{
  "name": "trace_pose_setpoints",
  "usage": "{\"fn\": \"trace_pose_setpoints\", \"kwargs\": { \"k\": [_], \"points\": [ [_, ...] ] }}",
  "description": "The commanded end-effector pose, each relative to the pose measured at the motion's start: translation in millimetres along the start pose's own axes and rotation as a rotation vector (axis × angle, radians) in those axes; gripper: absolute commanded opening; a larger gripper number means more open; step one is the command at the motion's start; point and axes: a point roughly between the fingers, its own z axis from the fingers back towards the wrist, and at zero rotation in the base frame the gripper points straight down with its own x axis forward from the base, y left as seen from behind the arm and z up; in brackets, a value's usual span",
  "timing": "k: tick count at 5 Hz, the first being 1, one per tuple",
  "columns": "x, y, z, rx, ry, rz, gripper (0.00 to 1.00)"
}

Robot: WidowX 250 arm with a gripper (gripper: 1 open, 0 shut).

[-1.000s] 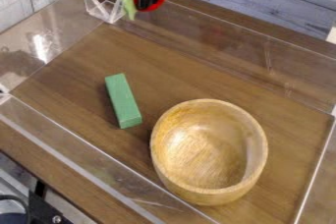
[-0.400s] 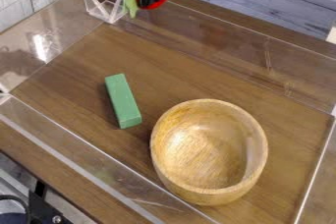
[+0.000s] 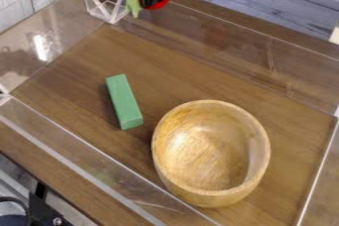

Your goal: Move the red object to the left side of the table

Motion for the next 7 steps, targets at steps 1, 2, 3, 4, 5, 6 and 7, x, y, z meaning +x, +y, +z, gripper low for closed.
{"fn": "trace_pose_setpoints", "kwargs": {
  "k": [1, 2, 3, 4, 5, 6, 7],
  "points": [
    [9.4, 4.3, 16.6, 0.022, -0.067, -0.011, 0.00],
    [12.4, 2.6, 15.5, 0.019, -0.071, -0.016, 0.00],
    [15.1, 0.8, 14.4, 0.017, -0.076, -0.022, 0.00],
    [16.9, -1.0, 13.7, 0.015, -0.079, -0.026, 0.00],
    [19.5, -4.0, 12.8, 0.011, -0.083, -0.026, 0.00],
    [21.9, -7.8, 11.5, 0.008, -0.086, -0.024, 0.00],
    [23.3, -8.5, 11.2, 0.005, -0.089, -0.017, 0.00]
  ]
}}
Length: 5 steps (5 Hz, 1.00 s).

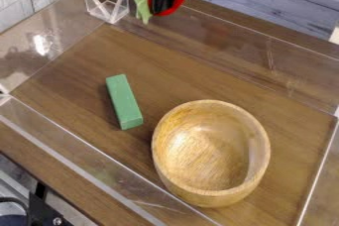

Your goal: Move the red object to the left side of the table

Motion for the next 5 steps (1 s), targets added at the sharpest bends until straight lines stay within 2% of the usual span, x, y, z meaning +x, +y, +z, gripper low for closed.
{"fn": "trace_pose_setpoints", "kwargs": {
  "k": [1, 3, 5],
  "points": [
    [10.2, 3.7, 18.4, 0.024, -0.063, 0.010, 0.00],
    [-7.0, 36.0, 16.9, 0.018, -0.046, 0.063, 0.00],
    [-29.0, 74.0, 2.8, 0.021, -0.013, 0.104, 0.00]
  ]
}}
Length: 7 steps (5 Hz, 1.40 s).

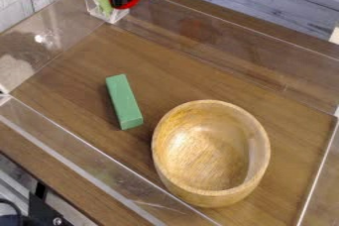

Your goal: Move the red object to the left side of the table

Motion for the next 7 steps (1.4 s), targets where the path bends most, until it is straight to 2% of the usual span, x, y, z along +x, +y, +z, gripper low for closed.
{"fn": "trace_pose_setpoints", "kwargs": {
  "k": [1, 4, 6, 7],
  "points": [
    [-4.0, 12.4, 11.9, 0.023, -0.031, 0.018, 0.00],
    [-21.1, 32.7, -5.8, -0.011, -0.001, 0.057, 0.00],
    [-25.6, 55.5, -24.1, -0.045, 0.016, 0.083, 0.00],
    [-24.7, 56.6, -32.4, -0.065, 0.024, 0.089, 0.00]
  ]
}}
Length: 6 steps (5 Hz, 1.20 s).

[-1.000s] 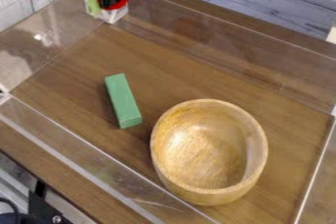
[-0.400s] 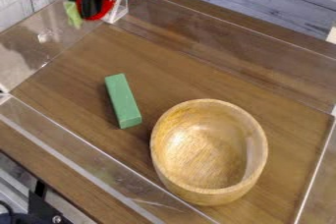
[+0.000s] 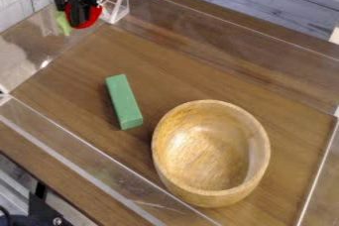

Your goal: Move the red object to the left side of the table

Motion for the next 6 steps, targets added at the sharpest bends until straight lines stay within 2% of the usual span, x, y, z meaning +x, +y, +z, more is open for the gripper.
{"fn": "trace_pose_setpoints", "kwargs": {
  "k": [1, 2, 6],
  "points": [
    [8.0, 9.0, 13.1, 0.000, -0.053, 0.002, 1.00],
    [10.4, 10.1, 7.2, -0.024, -0.045, 0.005, 1.00],
    [21.0, 8.0, -10.7, -0.052, -0.041, 0.013, 1.00]
  ]
}}
